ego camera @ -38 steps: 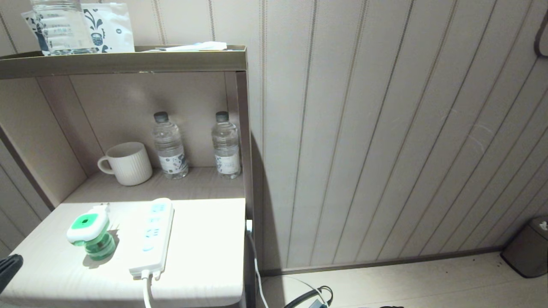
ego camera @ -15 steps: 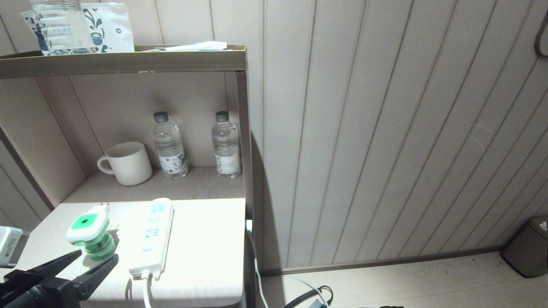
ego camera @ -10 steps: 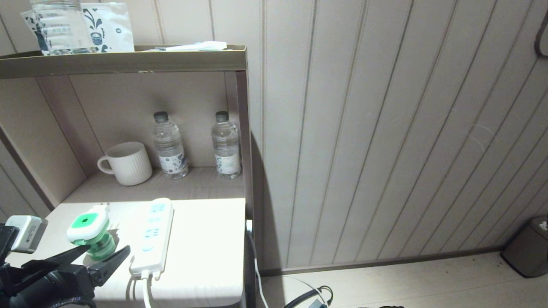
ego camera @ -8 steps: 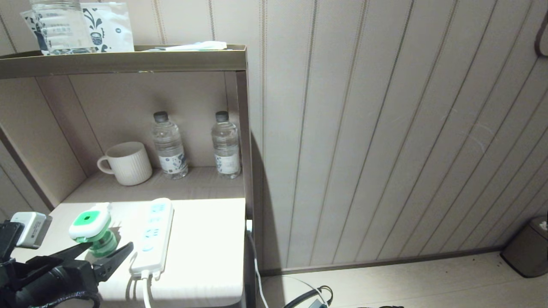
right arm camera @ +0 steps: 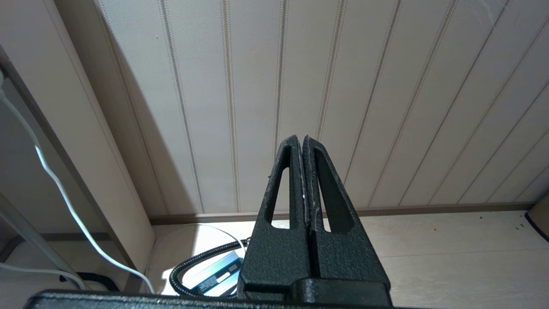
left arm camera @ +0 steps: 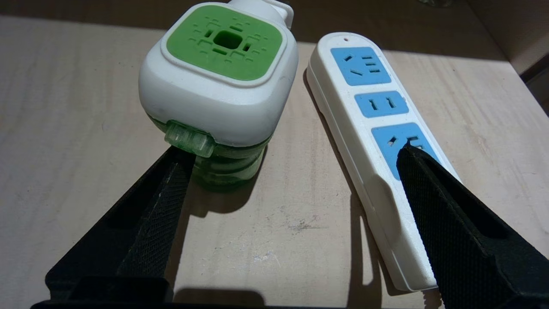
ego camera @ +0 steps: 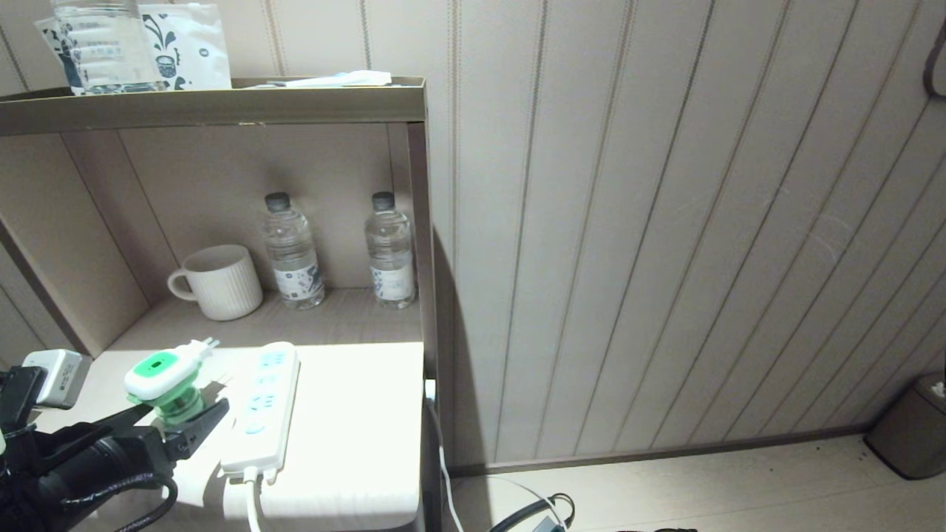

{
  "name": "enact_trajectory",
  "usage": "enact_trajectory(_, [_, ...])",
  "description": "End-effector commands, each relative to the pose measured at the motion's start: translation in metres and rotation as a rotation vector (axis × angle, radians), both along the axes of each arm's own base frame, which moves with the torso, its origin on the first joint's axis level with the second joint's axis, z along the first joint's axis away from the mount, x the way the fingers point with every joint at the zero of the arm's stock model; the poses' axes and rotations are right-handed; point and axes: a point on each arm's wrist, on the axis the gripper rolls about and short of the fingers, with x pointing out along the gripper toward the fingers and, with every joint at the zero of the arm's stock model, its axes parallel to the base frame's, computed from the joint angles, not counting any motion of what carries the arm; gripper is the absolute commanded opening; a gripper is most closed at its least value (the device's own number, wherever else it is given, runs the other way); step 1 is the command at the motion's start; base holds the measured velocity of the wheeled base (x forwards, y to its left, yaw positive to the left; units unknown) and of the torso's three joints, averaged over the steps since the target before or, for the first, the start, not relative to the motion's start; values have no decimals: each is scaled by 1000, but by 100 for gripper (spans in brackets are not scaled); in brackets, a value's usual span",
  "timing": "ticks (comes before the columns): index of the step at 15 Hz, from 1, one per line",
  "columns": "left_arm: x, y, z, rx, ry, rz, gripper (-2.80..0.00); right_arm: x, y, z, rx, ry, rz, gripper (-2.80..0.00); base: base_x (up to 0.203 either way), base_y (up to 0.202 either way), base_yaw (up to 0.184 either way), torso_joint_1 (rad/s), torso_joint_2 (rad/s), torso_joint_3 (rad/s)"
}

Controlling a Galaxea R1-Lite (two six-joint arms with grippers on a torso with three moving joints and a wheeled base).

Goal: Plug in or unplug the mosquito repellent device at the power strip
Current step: Pick up the mosquito repellent liquid

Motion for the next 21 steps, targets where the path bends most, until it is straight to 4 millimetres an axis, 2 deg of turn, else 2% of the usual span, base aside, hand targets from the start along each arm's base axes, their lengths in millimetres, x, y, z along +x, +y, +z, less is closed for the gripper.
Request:
enact_trajectory(1, [-1, 2, 1, -1, -12, 11, 0, 0, 0, 0, 0, -1, 0, -280, 0, 0, 0, 0, 0, 0])
enact_trajectory(5, [-12, 2, 2, 0, -26, 11, 0, 0, 0, 0, -1, -1, 1, -280, 0, 0, 0, 0, 0, 0])
enact_trajectory(10, [-28, 3, 14, 3, -106, 21, 0, 0, 0, 0, -1, -1, 0, -280, 0, 0, 0, 0, 0, 0])
enact_trajectory(14, [-19, 8, 7, 7, -56, 60, 0, 0, 0, 0, 0, -1, 2, -280, 0, 0, 0, 0, 0, 0])
enact_trajectory(21, [16, 14, 7, 15, -16, 80, 0, 0, 0, 0, -1, -1, 0, -280, 0, 0, 0, 0, 0, 0])
